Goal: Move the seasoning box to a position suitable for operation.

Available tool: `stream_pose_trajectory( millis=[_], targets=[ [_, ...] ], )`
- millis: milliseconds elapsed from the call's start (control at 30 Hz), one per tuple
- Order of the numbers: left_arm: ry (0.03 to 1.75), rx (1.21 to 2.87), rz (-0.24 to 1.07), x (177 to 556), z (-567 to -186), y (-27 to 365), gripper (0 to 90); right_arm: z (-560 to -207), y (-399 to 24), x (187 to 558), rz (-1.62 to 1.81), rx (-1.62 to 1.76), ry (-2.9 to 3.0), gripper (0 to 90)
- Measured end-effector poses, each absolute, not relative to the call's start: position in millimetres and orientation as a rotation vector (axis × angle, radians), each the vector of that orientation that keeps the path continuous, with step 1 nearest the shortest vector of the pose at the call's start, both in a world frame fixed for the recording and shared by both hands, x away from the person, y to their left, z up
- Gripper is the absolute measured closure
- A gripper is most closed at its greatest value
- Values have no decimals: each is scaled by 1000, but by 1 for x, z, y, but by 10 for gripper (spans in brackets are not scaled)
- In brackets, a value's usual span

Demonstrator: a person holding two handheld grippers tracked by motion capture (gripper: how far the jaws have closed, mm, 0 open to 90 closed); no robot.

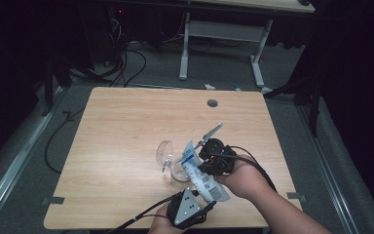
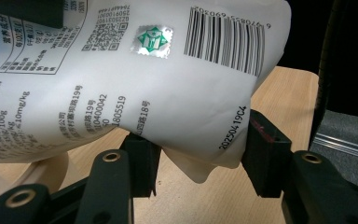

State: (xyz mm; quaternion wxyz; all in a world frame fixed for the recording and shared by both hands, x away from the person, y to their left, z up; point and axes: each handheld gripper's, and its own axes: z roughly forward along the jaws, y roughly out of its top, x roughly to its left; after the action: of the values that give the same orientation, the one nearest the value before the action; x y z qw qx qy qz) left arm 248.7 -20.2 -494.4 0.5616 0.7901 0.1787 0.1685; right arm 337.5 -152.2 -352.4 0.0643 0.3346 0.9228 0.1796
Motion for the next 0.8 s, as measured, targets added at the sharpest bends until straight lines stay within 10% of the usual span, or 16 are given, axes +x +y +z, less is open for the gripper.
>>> stream_pose_trajectory(
  millis=[800],
  targets=[
    [422, 1853, 398, 247, -493, -21, 523, -350, -150, 340, 521, 979, 2820, 893]
  ],
)
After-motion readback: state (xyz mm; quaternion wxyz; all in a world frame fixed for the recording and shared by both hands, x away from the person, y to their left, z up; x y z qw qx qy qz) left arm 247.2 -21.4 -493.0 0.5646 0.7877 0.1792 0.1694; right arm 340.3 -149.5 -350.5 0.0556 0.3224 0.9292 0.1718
